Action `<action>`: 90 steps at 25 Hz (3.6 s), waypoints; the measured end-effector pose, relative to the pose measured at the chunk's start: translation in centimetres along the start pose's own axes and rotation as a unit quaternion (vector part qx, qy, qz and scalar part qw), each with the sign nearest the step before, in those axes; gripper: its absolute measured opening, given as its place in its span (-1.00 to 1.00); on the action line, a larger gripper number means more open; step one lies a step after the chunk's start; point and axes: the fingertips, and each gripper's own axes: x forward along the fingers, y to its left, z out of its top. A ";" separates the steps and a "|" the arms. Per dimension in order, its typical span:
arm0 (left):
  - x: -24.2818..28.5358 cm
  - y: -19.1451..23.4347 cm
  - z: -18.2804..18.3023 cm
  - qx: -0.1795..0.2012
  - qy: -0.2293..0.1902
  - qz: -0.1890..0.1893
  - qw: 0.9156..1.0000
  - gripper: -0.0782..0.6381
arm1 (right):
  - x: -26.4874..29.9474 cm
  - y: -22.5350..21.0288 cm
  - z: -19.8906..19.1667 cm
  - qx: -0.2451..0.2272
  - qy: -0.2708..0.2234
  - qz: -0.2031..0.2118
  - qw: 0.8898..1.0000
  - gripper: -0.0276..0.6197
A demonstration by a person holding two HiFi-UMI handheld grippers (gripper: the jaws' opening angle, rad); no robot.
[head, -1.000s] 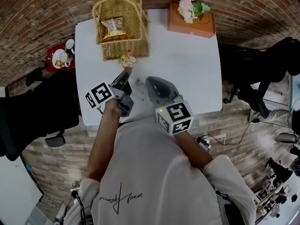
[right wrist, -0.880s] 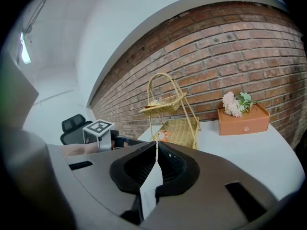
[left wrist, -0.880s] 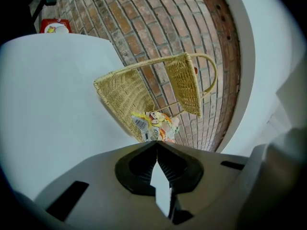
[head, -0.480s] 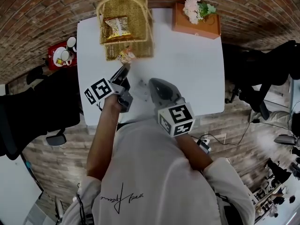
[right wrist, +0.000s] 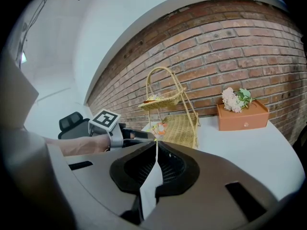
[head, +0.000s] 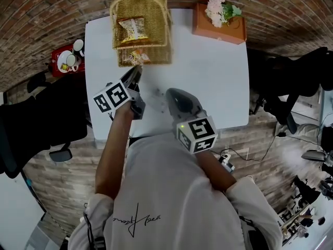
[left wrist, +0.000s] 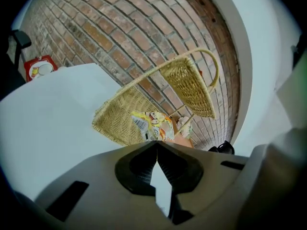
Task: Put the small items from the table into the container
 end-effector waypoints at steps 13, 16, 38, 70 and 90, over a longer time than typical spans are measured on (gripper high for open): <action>1.3 1.5 1.1 0.150 0.009 0.075 0.986 -0.75 | 0.3 0.0 -0.8 -0.008 0.023 -0.011 1.000 -0.85; 1.5 1.9 1.3 0.167 0.007 0.092 0.982 -0.75 | 0.4 -0.2 -1.1 -0.007 0.028 -0.015 0.999 -0.85; 1.8 4.5 2.1 0.209 0.031 0.177 0.961 -0.75 | 1.6 -0.6 -1.3 -0.006 0.041 -0.013 0.999 -0.85; -1.6 3.1 0.9 0.207 -0.002 0.183 0.961 -0.74 | -0.1 0.2 0.0 -0.028 0.006 0.000 1.000 -0.85; -5.9 -1.5 -2.7 0.221 -0.036 0.147 0.963 -0.75 | -2.9 0.2 0.3 -0.044 -0.024 0.013 0.999 -0.85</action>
